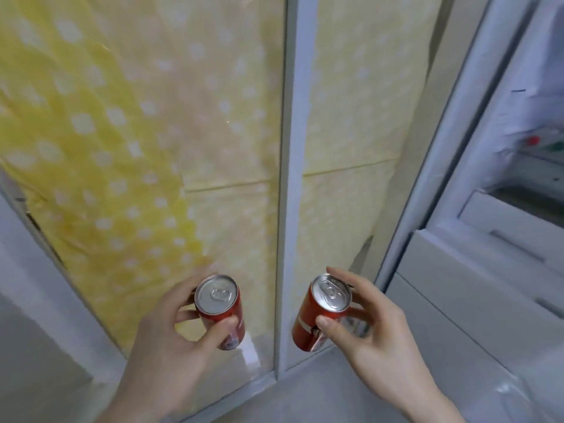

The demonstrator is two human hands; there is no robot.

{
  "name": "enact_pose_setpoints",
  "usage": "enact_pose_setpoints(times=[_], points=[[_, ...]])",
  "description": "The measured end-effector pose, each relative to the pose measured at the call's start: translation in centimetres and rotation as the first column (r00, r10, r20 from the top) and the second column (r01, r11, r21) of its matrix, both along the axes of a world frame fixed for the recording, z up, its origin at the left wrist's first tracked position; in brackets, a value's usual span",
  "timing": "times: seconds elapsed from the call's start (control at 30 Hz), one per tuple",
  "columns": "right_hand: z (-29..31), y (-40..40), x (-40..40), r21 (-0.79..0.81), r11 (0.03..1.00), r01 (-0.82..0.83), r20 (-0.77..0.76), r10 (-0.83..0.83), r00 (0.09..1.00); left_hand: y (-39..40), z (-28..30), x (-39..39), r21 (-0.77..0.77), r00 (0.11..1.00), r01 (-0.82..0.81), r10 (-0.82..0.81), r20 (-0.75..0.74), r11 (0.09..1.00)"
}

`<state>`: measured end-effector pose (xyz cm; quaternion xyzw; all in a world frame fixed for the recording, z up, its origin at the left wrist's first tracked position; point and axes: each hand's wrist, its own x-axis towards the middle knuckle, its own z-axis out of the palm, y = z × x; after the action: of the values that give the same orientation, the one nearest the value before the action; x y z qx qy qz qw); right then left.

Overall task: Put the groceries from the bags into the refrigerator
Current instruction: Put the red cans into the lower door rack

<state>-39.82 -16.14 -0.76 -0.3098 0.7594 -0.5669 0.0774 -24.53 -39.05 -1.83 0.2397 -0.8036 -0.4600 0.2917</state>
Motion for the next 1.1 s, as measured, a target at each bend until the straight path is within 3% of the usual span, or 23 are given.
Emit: enact_pose_setpoints(times=[0.27, 0.53, 0.8, 1.1], points=[[1.1, 5.9, -1.3, 0.020, 0.926, 0.378, -0.061, -0.376, 0.925, 0.1, -0.2, -11.1, 0.029, 0.941, 0.331, -0.327, -0.085, 0.943], [2.8, 13.6, -3.0, -0.023, 0.766, 0.642, -0.125, -0.640, 0.759, 7.6, 3.0, -21.1, -0.024, 0.774, 0.618, -0.613, -0.156, 0.786], [4.1, 20.1, -8.5, -0.068, 0.667, 0.742, -0.171, -0.740, 0.650, 15.8, 4.9, -29.3, -0.070, 0.650, 0.744, -0.744, -0.158, 0.665], [5.5, 27.5, -13.2, -0.126, 0.614, 0.779, -0.194, -0.786, 0.588, 24.1, 6.6, -37.4, -0.095, 0.547, 0.811, -0.807, -0.223, 0.577]])
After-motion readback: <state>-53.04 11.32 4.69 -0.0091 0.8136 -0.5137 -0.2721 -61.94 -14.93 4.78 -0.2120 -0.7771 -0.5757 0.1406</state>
